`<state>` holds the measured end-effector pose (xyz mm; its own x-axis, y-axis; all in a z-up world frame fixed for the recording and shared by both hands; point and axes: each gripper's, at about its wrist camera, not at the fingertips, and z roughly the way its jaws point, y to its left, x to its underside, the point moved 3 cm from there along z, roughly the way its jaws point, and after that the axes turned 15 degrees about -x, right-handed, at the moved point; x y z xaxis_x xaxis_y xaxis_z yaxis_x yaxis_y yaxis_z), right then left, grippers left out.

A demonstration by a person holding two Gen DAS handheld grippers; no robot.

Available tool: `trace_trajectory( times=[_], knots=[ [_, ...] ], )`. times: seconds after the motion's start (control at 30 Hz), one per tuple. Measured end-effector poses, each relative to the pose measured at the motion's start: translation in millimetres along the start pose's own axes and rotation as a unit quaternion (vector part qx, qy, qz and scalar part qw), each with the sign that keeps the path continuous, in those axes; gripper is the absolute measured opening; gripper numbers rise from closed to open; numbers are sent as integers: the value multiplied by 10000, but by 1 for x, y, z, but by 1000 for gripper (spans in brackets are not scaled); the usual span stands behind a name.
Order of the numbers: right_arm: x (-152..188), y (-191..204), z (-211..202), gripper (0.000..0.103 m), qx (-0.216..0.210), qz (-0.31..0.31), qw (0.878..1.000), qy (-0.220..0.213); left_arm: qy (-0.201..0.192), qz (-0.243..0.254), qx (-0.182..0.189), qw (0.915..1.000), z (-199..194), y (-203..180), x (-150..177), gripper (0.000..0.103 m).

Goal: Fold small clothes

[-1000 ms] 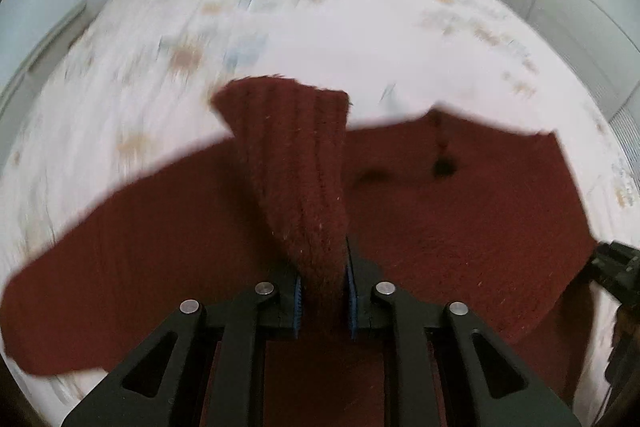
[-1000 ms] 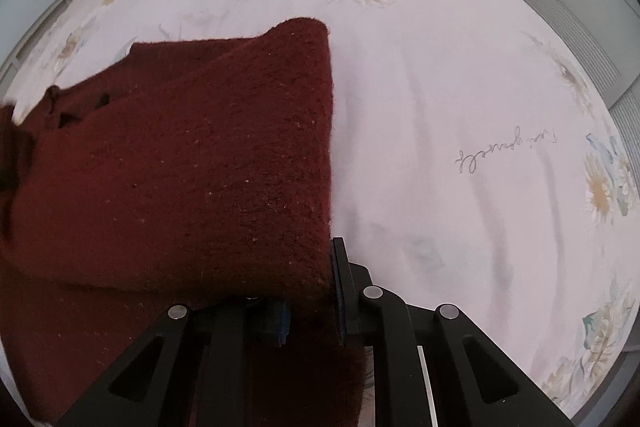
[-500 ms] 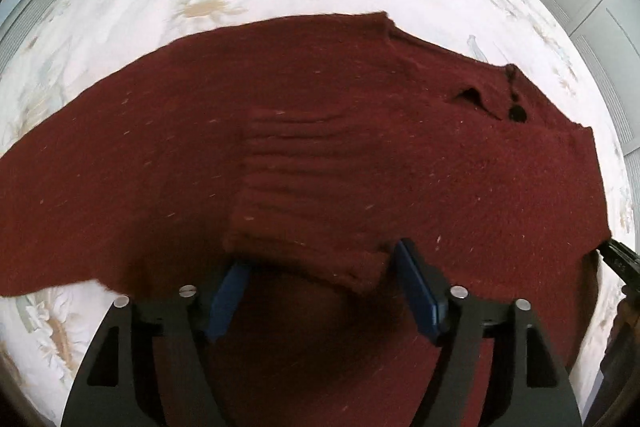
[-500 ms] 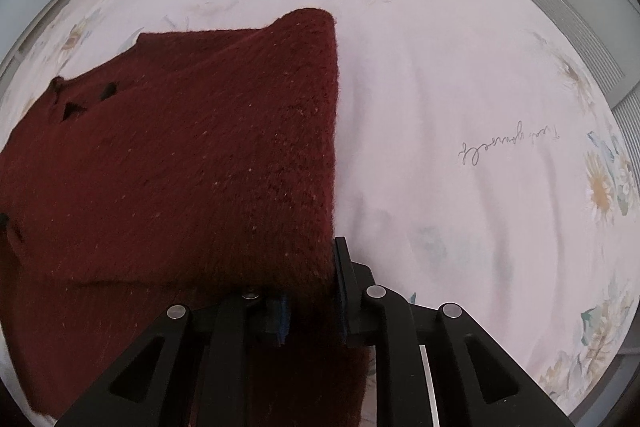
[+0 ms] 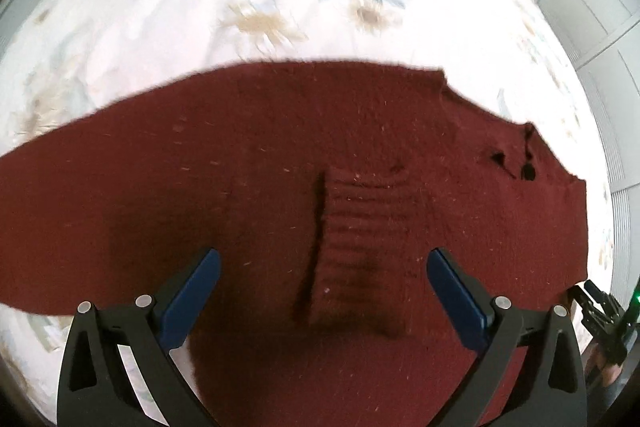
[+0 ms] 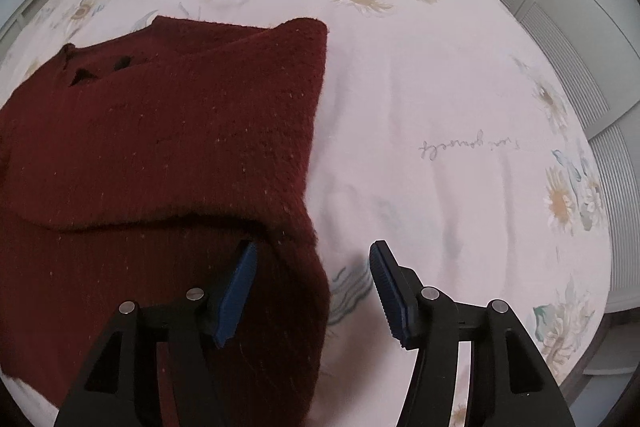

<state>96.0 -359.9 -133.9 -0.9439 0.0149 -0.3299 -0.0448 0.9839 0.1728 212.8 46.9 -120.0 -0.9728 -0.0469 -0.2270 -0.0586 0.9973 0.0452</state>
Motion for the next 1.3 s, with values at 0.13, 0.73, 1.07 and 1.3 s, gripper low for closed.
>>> trace_trajectory(
  times=[0.13, 0.73, 1.07, 1.3],
  knots=[
    [5, -8, -5, 61, -55, 108, 9999, 8, 274, 145, -303, 9991, 32, -15, -1, 101],
    [-14, -25, -26, 72, -503, 662, 9958, -380, -1138, 840, -358, 9893, -27, -44, -9, 11],
    [-61, -13, 37, 76, -908, 947, 9913, 18, -1010, 878, -770, 9880, -5, -32, 9, 11],
    [-57, -15, 34, 18, -758, 902, 9930, -68, -990, 947, -853, 9869, 4, -28, 14, 11]
  ],
)
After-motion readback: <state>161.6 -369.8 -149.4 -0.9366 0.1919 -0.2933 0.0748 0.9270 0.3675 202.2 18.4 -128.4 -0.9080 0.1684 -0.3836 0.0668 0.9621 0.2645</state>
